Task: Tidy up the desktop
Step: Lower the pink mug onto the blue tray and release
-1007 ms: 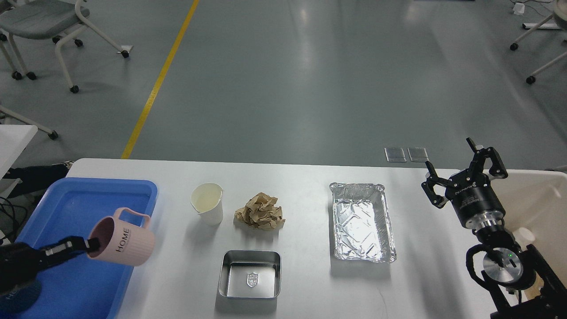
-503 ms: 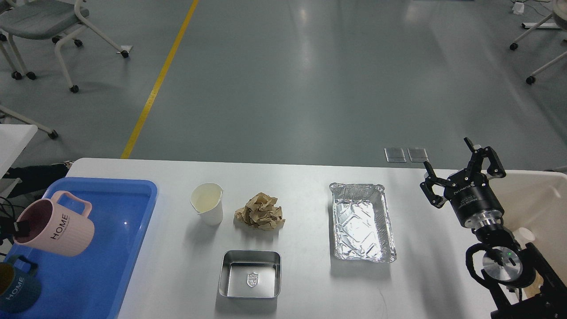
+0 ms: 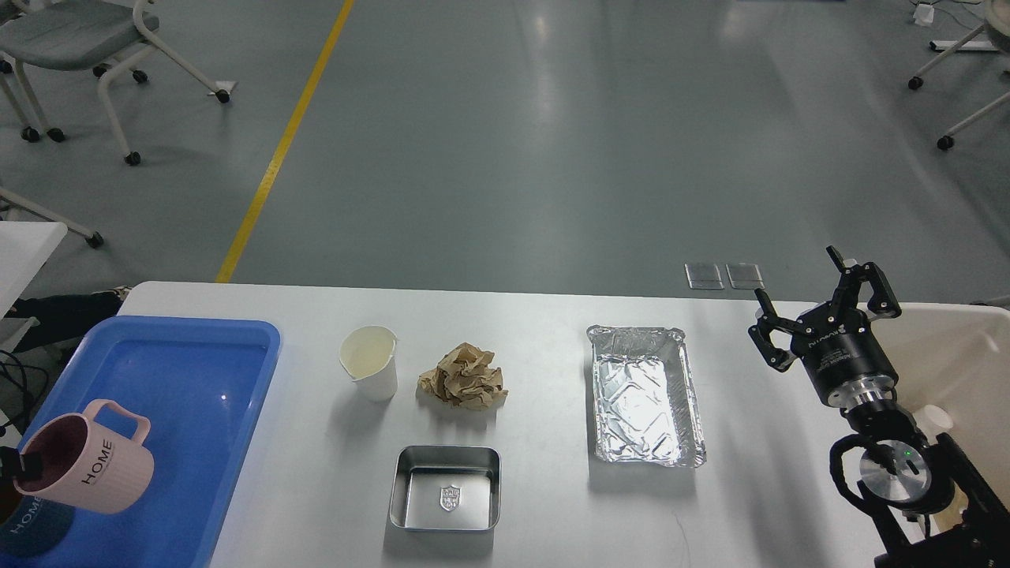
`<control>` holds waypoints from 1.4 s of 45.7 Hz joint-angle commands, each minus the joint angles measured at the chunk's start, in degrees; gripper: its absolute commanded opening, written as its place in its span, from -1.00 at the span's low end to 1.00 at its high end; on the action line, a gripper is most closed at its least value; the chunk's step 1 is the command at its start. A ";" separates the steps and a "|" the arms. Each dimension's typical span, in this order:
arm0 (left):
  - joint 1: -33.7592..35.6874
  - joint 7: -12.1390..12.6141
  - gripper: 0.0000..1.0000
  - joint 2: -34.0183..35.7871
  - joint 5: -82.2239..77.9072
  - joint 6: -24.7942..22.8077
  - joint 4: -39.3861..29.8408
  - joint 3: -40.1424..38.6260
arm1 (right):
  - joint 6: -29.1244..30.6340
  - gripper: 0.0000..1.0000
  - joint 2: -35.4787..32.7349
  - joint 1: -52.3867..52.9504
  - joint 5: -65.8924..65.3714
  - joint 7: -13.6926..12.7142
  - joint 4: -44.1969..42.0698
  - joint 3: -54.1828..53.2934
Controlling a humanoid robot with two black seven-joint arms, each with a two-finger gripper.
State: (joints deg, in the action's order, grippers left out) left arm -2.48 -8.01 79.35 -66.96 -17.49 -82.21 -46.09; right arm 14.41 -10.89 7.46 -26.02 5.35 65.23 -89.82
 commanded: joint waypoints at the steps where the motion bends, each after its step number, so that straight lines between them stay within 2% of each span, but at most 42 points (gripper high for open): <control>1: 0.02 0.28 -0.99 -3.14 -0.98 0.00 1.87 0.12 | 0.00 1.00 0.26 -0.08 0.00 0.01 -0.02 -0.09; 9: 0.29 1.42 -0.98 -8.68 -5.11 0.44 3.63 0.12 | 0.00 1.00 0.35 -0.43 -0.09 0.01 -0.10 0.00; 35: 0.73 1.68 -0.95 -15.37 -8.36 0.35 10.13 0.12 | 0.00 1.00 0.44 -0.52 -0.09 0.01 -0.19 -0.35; 39: 0.73 1.68 -0.89 -16.16 -8.36 0.18 10.13 0.12 | 0.00 1.00 0.44 -0.43 -0.09 0.01 -0.10 -0.27; 42: 0.73 1.60 -0.69 -16.60 -8.36 0.26 10.13 0.12 | 0.00 1.00 0.44 -0.43 -0.09 0.01 -0.10 -0.27; 48: 2.83 1.60 0.38 -17.39 -8.19 0.44 10.31 0.12 | 0.00 1.00 0.44 -0.52 -0.09 0.01 -0.10 -0.35; 50: 3.45 1.51 0.60 -17.65 -8.10 0.44 10.31 0.12 | 0.00 1.00 0.44 -0.52 0.00 0.01 -0.10 -0.35; 52: 3.45 1.42 0.71 -17.65 -7.84 0.44 10.31 0.12 | 0.00 1.00 0.44 -0.52 -0.09 0.01 -0.02 -0.35; 56: 3.36 1.24 0.78 -17.65 -7.40 -0.09 10.22 0.12 | 0.00 1.00 0.44 -0.52 -0.09 0.01 -0.02 -0.35; 64: 3.45 0.72 0.84 -16.78 -7.22 -1.58 9.43 0.12 | -0.09 1.00 0.35 -0.26 -0.09 0.01 -0.10 -0.27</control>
State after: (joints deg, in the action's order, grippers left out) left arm 0.82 -7.07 61.73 -74.26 -18.03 -72.18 -45.97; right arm 14.41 -10.48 6.95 -26.10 5.39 65.21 -90.18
